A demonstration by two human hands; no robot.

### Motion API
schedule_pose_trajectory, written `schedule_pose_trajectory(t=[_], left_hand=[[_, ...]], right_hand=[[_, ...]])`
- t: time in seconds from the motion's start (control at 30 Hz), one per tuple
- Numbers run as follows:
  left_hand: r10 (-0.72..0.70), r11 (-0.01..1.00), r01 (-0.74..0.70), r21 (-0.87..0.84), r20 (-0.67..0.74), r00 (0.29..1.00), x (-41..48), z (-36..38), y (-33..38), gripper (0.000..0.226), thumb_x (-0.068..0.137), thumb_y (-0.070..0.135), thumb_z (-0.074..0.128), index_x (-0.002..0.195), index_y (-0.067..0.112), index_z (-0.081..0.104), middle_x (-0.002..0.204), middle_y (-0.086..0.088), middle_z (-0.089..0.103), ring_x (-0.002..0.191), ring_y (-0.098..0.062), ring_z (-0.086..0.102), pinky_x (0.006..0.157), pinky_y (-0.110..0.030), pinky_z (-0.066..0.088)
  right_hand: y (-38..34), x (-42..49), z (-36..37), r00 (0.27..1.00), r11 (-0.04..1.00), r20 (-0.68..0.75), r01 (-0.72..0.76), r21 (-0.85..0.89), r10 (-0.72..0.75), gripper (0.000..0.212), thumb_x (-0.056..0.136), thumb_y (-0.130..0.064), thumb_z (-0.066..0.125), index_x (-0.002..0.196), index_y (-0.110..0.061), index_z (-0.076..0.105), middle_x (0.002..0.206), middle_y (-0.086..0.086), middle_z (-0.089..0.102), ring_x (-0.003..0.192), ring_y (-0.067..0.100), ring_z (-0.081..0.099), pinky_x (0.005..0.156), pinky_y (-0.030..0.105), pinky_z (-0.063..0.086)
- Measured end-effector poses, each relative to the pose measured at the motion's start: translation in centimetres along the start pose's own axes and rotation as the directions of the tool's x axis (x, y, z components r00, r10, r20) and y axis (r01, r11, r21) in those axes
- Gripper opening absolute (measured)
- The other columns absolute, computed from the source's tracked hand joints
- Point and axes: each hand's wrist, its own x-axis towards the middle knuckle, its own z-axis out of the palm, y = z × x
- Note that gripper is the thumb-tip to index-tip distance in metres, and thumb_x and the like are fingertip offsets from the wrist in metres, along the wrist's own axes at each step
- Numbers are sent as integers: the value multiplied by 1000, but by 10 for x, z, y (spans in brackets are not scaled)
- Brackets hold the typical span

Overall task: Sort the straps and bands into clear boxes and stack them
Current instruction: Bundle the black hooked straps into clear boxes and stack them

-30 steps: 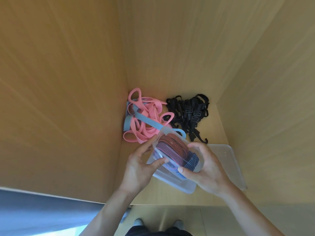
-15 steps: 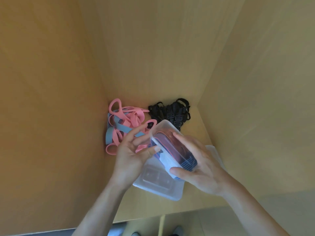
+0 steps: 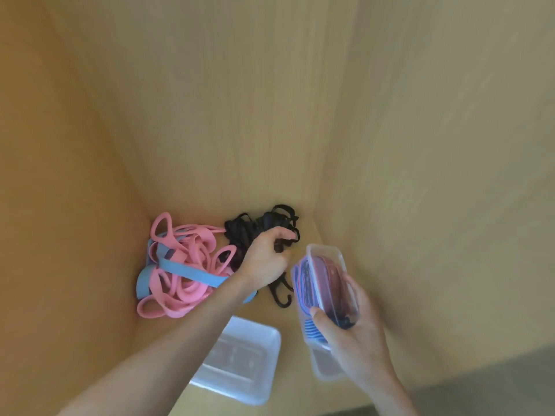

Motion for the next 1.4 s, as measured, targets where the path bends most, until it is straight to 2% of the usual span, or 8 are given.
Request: schedule_pose_trajectory(t=[0.1,0.2,0.3,0.4,0.73,0.9,1.13,1.4], left_hand=[[55,870,-162,466,233,971,42,10,-13,44,87,14,59,131,19,61,140,-1,54,138,-17,40,112,-32,35],[33,514,-408,754,459,888,80,18,-26,43,87,26,63,129,16,60,137,-2,55,142,-25,33,118,-40,26],[-71,183,-582,793,601,796,104,29,-34,54,91,39,56,140,16,50,148,-3,46,151,-30,16,123,-52,10],[-142,80,-629,773,634,760,122,38,-41,59,97,37,48,152,18,37,158,-2,36,155,-31,3,123,-57,-1],[-70,15,-583,813,582,810,131,11,-76,59,95,38,46,149,14,42,155,-5,40,151,-28,16,123,-55,6],[30,165,-569,806,572,819,123,-7,-84,73,95,43,47,159,19,21,165,-3,23,154,-26,8,124,-53,5],[116,351,-498,792,492,863,105,-25,-91,67,95,46,45,155,24,30,166,2,20,155,-20,1,125,-50,-5],[177,526,-414,743,380,908,80,-43,-89,64,98,44,45,157,26,28,168,9,16,155,-11,-2,126,-41,-4]], right_hand=[[4,-6,1,997,997,-59,-57,-44,54,84,51,-64,77,127,-63,43,128,-30,46,115,-3,57,98,34,52],[0,-9,7,993,988,-102,-69,-136,55,93,47,-68,74,134,-59,40,126,-32,41,116,-3,54,100,36,50],[0,-5,13,987,957,-142,-110,-267,74,102,46,-74,68,141,-56,33,118,-32,33,115,2,49,100,34,47],[1,-2,18,979,937,-197,-110,-332,45,103,46,-76,66,142,-50,38,120,-24,35,115,3,48,101,29,45],[-3,60,56,956,851,-294,-160,-500,8,100,59,-66,72,148,-41,33,125,-5,35,127,21,36,112,39,34],[-5,121,90,941,722,-330,-181,-668,-70,99,57,-66,71,145,-32,40,124,6,42,118,32,43,102,43,35],[16,185,108,941,564,-320,-207,-799,-108,95,61,-71,68,139,-24,42,129,15,44,113,35,45,95,47,38],[38,203,122,958,526,-279,-204,-826,-67,99,70,-79,56,147,-19,40,141,20,38,125,38,41,107,50,34]])
